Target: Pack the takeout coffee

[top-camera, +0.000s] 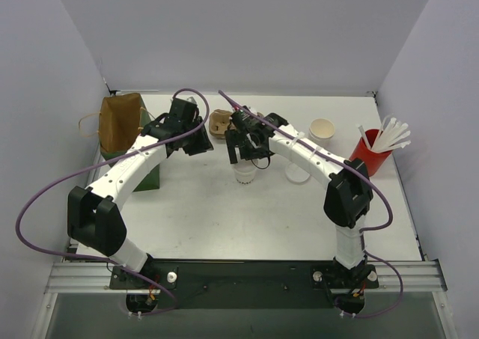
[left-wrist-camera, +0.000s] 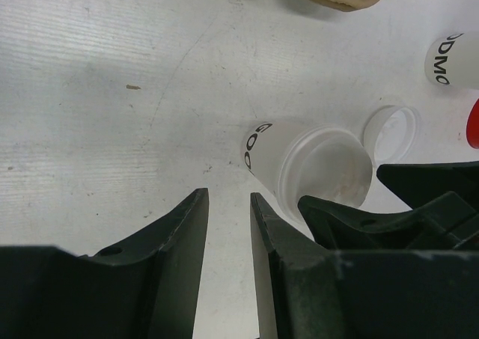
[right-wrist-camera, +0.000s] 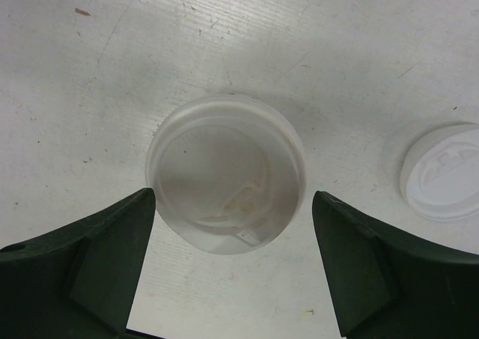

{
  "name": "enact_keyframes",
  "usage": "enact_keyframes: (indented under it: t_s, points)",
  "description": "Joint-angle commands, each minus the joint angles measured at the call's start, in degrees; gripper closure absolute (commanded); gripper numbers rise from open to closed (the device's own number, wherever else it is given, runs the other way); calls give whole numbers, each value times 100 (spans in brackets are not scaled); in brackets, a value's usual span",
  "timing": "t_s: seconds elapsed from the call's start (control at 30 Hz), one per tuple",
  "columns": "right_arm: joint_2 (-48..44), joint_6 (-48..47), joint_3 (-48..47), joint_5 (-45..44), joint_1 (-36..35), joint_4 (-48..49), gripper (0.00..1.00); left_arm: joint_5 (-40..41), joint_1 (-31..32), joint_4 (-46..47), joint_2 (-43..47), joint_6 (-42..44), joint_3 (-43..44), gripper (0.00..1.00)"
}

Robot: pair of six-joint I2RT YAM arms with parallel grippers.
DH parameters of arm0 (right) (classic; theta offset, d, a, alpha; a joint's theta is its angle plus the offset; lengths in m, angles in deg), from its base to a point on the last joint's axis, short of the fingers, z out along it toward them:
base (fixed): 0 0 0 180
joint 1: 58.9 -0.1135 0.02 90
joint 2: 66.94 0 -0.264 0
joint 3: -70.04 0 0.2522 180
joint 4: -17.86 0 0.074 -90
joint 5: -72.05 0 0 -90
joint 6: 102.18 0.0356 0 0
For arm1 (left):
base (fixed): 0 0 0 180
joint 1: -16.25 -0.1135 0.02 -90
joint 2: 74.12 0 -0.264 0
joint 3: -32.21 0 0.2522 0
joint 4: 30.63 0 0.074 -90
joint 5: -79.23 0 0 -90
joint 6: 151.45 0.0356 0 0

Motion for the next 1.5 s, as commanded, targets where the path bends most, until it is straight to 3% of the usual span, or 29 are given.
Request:
enact_keyframes:
  t_s: [0.0,0.8,1.13,1.47]
  points:
    - [99,-19,-258,-21,-68,-272,20,-89,-41,218,178,108,8,61]
    - [328,34,-337,-144,-94,-368,20,-151,-58,253,134,134,-19,61]
    - [188,95,-267,-258,-103,-377,37,-169,-67,236,134,160,-1,61]
    - [-348,165,-48,-416,-68,-412,39,-221,-67,236,143,195,-36,61]
